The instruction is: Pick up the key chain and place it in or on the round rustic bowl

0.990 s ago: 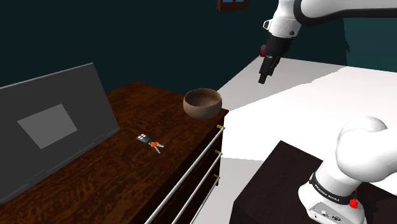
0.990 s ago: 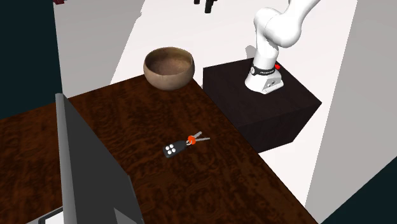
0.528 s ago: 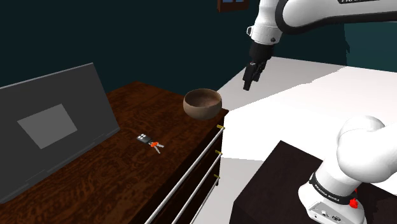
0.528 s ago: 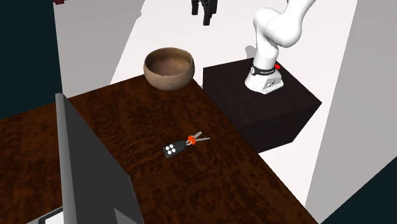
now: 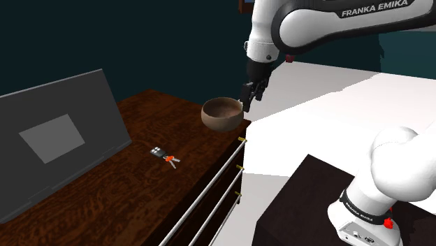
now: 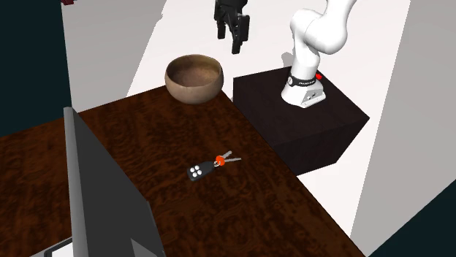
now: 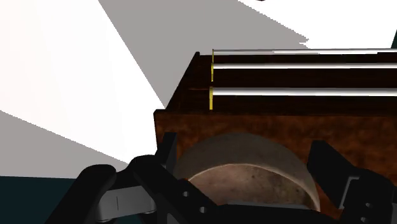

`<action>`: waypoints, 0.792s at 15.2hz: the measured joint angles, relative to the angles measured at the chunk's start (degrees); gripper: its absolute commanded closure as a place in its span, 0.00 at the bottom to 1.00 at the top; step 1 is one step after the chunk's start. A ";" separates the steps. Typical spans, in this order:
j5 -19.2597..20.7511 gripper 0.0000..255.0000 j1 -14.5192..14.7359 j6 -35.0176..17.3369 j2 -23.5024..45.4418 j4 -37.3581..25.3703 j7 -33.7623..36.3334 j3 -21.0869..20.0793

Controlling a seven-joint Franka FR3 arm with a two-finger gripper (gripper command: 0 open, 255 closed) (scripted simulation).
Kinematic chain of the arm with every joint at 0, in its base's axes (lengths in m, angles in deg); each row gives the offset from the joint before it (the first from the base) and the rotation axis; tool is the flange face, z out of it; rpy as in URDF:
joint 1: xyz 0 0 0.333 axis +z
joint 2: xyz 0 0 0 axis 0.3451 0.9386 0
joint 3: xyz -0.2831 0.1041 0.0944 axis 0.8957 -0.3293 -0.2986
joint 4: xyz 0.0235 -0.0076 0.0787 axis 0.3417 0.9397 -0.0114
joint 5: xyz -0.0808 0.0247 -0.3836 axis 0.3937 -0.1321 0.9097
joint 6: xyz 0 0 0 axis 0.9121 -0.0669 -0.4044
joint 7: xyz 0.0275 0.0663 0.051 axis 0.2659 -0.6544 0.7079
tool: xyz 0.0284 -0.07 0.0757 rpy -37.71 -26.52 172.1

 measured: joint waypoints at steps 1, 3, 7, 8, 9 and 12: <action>-0.13 0.00 0.28 -0.73 1.81 -1.01 1.22 -1.08; -0.14 0.00 0.74 -1.65 5.54 -3.57 3.57 -3.07; 0.43 0.00 1.86 -3.30 12.49 -8.39 8.81 -7.21; 0.76 0.00 2.10 -3.64 14.34 -9.73 10.10 -8.12; 1.16 0.00 2.28 -4.19 16.08 -10.75 11.14 -8.85; 2.67 0.00 3.12 -4.70 21.44 -14.97 14.70 -11.15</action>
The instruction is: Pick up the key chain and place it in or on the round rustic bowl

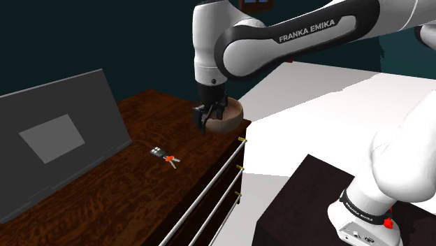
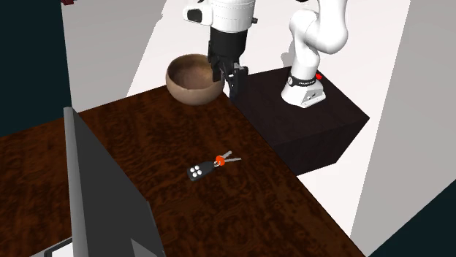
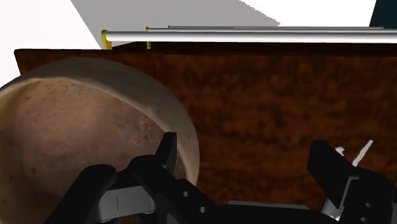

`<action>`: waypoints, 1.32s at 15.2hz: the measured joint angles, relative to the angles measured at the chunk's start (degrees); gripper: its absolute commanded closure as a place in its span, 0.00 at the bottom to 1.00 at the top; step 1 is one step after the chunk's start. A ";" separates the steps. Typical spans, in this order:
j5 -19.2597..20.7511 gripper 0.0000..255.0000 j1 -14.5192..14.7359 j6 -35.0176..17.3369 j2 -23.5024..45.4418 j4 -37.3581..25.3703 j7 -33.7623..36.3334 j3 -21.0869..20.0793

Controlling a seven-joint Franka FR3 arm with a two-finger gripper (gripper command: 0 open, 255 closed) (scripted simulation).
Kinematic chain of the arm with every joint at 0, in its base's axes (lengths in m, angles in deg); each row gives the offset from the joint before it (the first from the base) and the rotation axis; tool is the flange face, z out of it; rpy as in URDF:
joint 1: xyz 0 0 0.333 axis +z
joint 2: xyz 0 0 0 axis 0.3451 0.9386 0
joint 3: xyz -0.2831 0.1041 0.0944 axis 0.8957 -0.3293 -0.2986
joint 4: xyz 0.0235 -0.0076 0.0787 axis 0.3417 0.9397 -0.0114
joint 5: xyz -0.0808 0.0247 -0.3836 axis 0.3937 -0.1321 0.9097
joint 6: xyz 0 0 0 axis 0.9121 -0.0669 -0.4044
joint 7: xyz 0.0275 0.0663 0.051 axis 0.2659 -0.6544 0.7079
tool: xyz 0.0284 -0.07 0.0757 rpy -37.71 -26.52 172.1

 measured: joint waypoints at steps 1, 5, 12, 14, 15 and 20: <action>0.78 0.00 0.34 -0.15 2.26 -1.92 1.30 -0.78; 4.47 0.00 2.41 0.40 11.43 -10.19 6.89 -3.37; 10.75 0.00 7.71 2.82 26.07 -24.75 13.85 -4.91; 11.27 0.00 8.11 2.27 27.25 -25.22 14.30 -4.83; 11.45 0.00 8.18 1.61 27.59 -24.83 14.47 -4.78; 11.90 0.00 8.16 -1.26 28.31 -22.58 14.87 -4.58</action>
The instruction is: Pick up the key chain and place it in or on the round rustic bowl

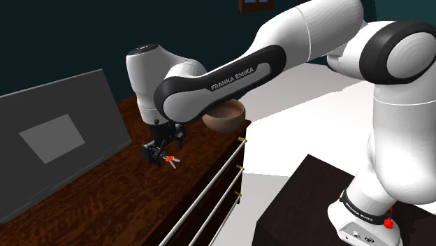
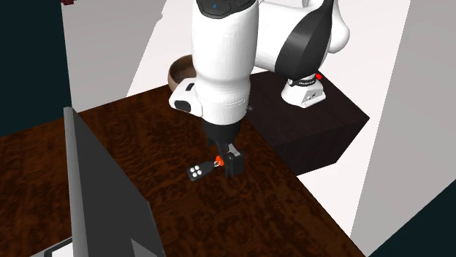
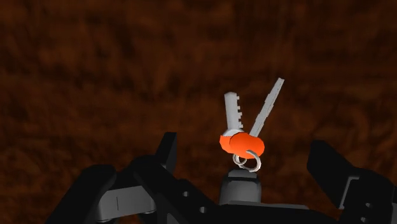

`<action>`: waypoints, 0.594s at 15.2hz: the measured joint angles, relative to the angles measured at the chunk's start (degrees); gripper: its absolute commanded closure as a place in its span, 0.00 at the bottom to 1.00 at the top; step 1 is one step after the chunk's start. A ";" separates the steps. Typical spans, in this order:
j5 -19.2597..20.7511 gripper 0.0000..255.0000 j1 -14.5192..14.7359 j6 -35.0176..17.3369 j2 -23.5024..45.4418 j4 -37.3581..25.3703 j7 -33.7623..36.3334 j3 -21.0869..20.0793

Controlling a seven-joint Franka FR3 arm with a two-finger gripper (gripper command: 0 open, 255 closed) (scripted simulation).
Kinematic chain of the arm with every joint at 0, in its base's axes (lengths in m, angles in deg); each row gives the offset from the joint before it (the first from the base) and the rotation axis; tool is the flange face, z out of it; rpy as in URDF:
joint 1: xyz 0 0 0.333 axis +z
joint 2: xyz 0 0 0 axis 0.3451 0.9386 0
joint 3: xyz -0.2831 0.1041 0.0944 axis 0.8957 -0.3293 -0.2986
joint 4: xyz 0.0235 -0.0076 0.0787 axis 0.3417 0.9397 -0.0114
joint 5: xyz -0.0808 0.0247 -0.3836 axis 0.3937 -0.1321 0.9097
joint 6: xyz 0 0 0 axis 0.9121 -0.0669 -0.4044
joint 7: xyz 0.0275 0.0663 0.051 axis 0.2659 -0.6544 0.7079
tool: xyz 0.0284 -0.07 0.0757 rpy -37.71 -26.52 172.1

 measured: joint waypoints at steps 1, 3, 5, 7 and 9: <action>0.05 0.00 0.03 -0.09 0.12 -0.02 0.03 0.02; 0.10 0.00 0.05 -0.18 0.20 -0.03 0.06 0.03; 0.11 0.00 0.06 -0.19 0.22 -0.04 0.07 0.03; 0.11 1.00 0.06 -0.19 0.22 -0.04 0.07 0.03; 0.01 1.00 0.18 -0.32 0.08 -0.21 0.07 -0.14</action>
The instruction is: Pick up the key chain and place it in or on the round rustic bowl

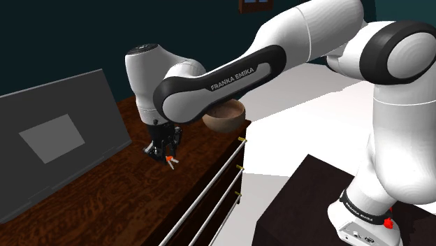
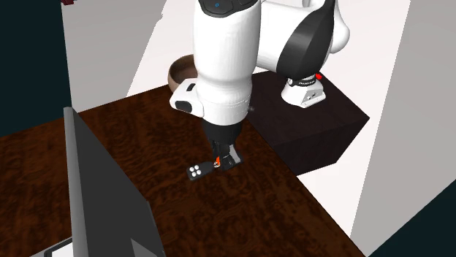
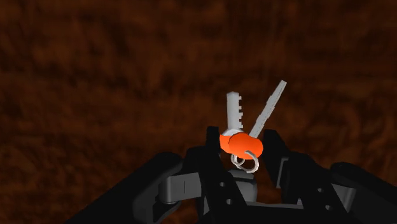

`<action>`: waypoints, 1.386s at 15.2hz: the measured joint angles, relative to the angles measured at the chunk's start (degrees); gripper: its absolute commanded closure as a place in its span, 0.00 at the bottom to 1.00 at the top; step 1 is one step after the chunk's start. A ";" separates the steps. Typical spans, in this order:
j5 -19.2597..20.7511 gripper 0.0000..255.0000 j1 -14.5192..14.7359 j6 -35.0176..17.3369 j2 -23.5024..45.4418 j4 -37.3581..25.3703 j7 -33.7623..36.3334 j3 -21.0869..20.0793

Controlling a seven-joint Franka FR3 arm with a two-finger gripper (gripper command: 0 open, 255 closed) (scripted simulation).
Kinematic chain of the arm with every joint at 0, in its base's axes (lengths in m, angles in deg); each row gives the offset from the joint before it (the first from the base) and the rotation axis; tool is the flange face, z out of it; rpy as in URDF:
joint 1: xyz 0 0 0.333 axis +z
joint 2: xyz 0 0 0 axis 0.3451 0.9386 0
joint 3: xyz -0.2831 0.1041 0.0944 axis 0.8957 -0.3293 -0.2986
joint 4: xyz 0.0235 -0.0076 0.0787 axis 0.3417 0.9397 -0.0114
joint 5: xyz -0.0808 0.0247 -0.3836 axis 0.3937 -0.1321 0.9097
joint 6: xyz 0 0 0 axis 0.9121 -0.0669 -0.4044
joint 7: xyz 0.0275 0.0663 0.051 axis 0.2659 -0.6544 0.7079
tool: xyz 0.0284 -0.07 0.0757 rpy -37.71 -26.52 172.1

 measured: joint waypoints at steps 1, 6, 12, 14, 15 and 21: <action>0.04 1.00 0.01 0.08 0.03 -0.05 0.01 0.02; 0.00 1.00 -0.04 -0.03 -0.03 0.06 -0.03 0.02; -0.19 1.00 -0.07 2.24 -0.26 -1.64 -0.29 0.02; -0.34 1.00 -0.05 3.54 -0.45 -2.77 -0.46 -0.04; -0.51 1.00 -0.08 4.24 -0.80 -3.14 -0.56 -0.10; -0.74 1.00 0.20 8.57 -0.89 -7.44 -1.01 -0.24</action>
